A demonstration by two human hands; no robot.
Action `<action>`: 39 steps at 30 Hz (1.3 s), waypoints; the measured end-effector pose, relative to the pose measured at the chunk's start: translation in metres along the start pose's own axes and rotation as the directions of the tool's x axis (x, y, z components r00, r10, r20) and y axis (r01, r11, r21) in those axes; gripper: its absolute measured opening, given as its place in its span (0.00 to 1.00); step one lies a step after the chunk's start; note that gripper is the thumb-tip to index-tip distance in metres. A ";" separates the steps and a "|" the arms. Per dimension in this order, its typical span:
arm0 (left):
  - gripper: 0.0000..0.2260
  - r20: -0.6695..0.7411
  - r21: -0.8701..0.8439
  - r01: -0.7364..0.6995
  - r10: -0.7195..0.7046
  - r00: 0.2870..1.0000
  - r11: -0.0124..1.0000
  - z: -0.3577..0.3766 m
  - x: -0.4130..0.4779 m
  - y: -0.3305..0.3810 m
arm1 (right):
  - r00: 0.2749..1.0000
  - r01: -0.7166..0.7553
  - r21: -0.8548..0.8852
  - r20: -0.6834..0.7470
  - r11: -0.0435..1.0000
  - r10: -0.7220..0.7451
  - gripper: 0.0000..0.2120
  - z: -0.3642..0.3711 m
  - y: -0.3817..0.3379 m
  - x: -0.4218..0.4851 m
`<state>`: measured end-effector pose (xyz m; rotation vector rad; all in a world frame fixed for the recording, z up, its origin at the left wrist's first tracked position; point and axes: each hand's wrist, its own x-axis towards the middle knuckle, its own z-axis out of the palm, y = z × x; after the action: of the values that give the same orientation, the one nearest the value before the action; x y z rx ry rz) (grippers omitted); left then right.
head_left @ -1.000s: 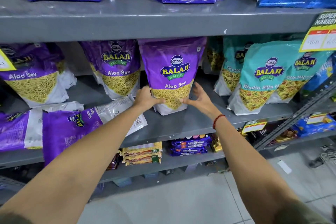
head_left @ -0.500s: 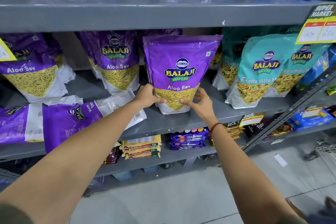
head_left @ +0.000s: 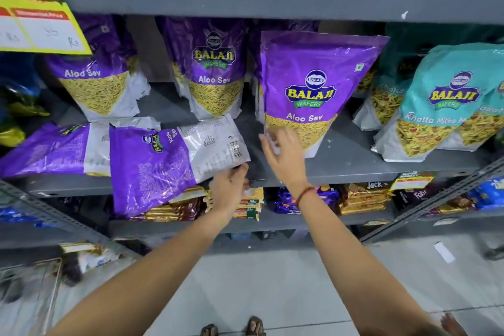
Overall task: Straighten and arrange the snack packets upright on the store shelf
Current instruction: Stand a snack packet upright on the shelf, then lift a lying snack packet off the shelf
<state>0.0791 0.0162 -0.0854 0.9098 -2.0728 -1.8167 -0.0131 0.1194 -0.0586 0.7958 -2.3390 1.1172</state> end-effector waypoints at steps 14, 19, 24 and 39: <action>0.33 -0.040 -0.773 0.285 -0.493 0.869 0.566 -0.022 0.009 0.021 | 0.711 -0.521 0.114 0.606 0.846 0.357 0.24 0.076 -0.030 0.082; 0.30 0.052 -0.816 0.269 -0.398 0.916 0.512 -0.037 0.014 0.020 | 0.796 -0.503 0.186 0.478 0.844 0.370 0.14 0.078 -0.034 0.080; 0.36 0.052 -0.781 0.311 -0.440 0.897 0.541 -0.046 0.015 0.018 | 0.887 -0.354 0.178 0.374 0.918 0.269 0.25 0.065 -0.050 0.082; 0.31 0.191 -0.605 0.200 -0.104 0.976 0.771 -0.098 -0.010 -0.018 | 0.024 -0.660 -0.033 0.998 0.751 0.065 0.17 0.052 -0.072 0.095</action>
<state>0.1468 -0.0578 -0.0805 0.7764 -1.3046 -2.4914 -0.0431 0.0113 0.0068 1.4787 -3.6864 1.8038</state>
